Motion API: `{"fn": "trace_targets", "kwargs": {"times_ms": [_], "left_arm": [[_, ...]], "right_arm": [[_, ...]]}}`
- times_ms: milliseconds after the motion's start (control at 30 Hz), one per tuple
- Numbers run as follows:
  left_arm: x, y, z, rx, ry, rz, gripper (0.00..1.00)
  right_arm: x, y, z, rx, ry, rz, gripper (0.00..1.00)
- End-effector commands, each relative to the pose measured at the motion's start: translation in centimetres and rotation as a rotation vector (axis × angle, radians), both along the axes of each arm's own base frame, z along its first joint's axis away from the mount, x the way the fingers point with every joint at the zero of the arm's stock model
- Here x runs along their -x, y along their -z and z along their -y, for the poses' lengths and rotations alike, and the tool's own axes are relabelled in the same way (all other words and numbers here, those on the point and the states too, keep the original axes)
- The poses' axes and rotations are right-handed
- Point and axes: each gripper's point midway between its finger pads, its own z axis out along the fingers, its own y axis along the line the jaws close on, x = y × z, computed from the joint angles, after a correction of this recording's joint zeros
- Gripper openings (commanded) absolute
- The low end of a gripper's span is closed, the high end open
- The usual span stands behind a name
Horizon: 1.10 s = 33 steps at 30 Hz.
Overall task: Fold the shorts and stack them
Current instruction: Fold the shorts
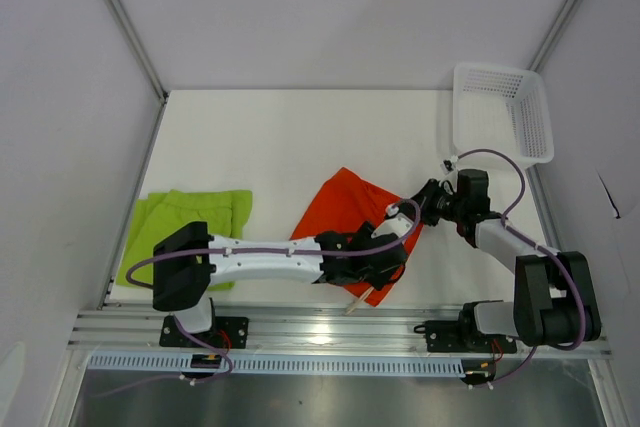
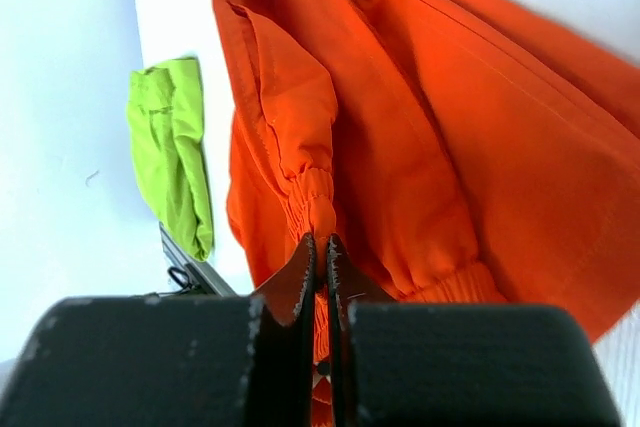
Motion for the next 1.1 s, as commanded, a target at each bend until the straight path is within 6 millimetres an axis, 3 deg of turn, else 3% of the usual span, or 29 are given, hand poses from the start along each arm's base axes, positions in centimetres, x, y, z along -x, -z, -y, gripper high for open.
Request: {"fn": "trace_targets", "kwargs": {"times_ms": [0, 133, 267, 433, 500, 667, 1067], "left_arm": [[1.6, -3.3, 1.2, 0.102, 0.014, 0.065, 0.67], [3.7, -3.1, 1.5, 0.122, 0.023, 0.074, 0.49], [5.1, -1.8, 1.7, 0.118, 0.026, 0.026, 0.42], [4.5, 0.3, -0.9, 0.021, -0.083, 0.025, 0.32], [4.8, 0.9, -0.9, 0.032, -0.066, 0.001, 0.27], [4.8, 1.5, -1.0, 0.055, -0.062, -0.019, 0.02], [3.8, 4.7, -1.7, 0.084, -0.098, -0.061, 0.0]], "right_arm": [[0.3, -0.1, 0.2, 0.022, 0.025, -0.052, 0.0], [0.4, 0.4, 0.3, 0.035, 0.03, -0.072, 0.0], [0.3, 0.6, 0.3, 0.035, 0.033, -0.078, 0.0], [0.3, 0.6, 0.3, 0.031, 0.032, -0.079, 0.0], [0.2, 0.7, 0.3, 0.032, 0.033, -0.079, 0.0], [0.3, 0.6, 0.3, 0.026, 0.034, -0.08, 0.0], [0.6, 0.2, 0.3, 0.023, 0.042, -0.092, 0.0]]}}
